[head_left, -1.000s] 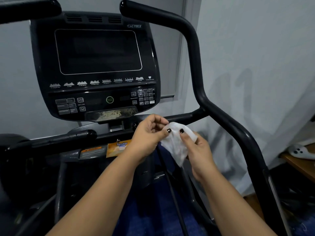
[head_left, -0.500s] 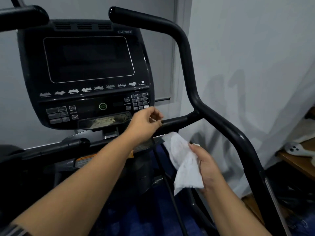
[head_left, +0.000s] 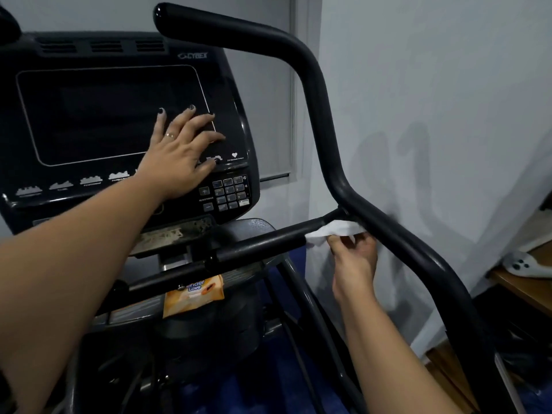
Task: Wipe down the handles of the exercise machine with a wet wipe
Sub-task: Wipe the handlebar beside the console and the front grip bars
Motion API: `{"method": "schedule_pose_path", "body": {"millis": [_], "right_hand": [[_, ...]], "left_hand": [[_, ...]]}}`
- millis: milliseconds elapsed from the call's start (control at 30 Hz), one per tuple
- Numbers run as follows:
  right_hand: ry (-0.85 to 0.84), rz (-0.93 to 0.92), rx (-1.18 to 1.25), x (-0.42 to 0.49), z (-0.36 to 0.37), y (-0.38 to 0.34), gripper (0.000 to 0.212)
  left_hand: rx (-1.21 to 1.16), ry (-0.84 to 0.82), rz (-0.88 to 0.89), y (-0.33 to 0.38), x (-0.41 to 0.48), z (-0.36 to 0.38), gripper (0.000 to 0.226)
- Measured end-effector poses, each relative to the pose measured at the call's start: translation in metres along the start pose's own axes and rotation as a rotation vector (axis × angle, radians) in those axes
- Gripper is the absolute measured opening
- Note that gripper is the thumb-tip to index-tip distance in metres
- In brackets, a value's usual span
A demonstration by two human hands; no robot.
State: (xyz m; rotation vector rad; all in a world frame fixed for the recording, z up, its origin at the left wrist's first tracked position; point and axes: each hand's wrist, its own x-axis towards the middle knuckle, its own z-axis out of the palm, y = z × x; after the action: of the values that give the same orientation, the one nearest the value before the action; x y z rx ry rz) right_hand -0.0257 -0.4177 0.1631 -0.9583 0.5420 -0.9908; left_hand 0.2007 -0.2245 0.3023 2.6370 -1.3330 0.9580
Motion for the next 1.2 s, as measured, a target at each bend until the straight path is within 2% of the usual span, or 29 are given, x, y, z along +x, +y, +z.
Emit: {"method": "schedule_pose_path", "body": {"millis": [167,233,333,433,500,533,567,667,733,800,833,900,933,1000,1033,1067,1100,1200], "right_hand": [[0.063,-0.108,-0.073,0.021,0.015,0.008,0.034],[0.109,-0.077,-0.031,0.032,0.023,0.011,0.028],[0.134,0.033,-0.010,0.047,0.030,0.018,0.033],[-0.037,0.084,-0.022,0.065,0.023,0.024,0.034],[-0.104,0.110,-0.022,0.069,0.021,0.027,0.043],[-0.062,0.118,0.000,0.068,0.025,0.027,0.048],[0.051,0.130,0.030,0.067,0.032,0.028,0.047],[0.446,0.140,0.173,0.067,0.060,0.028,0.026],[0.543,0.081,0.162,0.069,0.070,0.025,0.029],[0.538,0.139,0.113,0.069,0.066,0.026,0.035],[0.455,0.172,0.093,0.066,0.059,0.026,0.039],[0.122,0.187,0.064,0.067,0.038,0.027,0.047],[-0.070,0.184,0.026,0.069,0.026,0.025,0.043],[-0.323,0.142,-0.028,0.075,0.013,0.017,0.010],[-0.352,0.125,-0.019,0.077,0.009,0.016,0.016],[-0.339,0.095,-0.021,0.072,0.011,0.011,0.024],[-0.247,0.078,0.003,0.064,0.019,0.010,0.024],[0.301,0.118,0.107,0.051,0.047,0.017,0.022]], "left_hand": [[0.082,0.011,0.028,0.001,0.006,0.008,0.055],[0.088,0.025,0.029,0.000,0.007,0.010,0.055],[0.104,0.035,0.022,-0.002,0.006,0.013,0.054],[0.103,0.044,0.023,-0.003,0.008,0.015,0.054],[0.103,0.056,0.020,-0.003,0.007,0.016,0.054],[0.106,0.058,0.020,-0.003,0.007,0.016,0.055],[0.107,0.058,0.020,-0.003,0.007,0.016,0.055],[0.108,0.055,0.017,-0.003,0.007,0.016,0.055],[0.111,0.056,0.017,-0.002,0.007,0.016,0.054],[0.115,0.059,0.020,-0.002,0.007,0.016,0.054],[0.116,0.062,0.021,-0.002,0.007,0.016,0.054],[0.114,0.064,0.022,-0.003,0.007,0.016,0.054],[0.114,0.064,0.023,-0.002,0.007,0.016,0.054],[0.113,0.063,0.027,-0.002,0.008,0.016,0.055],[0.111,0.062,0.029,-0.002,0.008,0.015,0.055],[0.109,0.061,0.028,-0.002,0.007,0.015,0.055],[0.109,0.059,0.026,-0.002,0.007,0.015,0.055],[0.106,0.054,0.024,-0.002,0.007,0.014,0.056]]}}
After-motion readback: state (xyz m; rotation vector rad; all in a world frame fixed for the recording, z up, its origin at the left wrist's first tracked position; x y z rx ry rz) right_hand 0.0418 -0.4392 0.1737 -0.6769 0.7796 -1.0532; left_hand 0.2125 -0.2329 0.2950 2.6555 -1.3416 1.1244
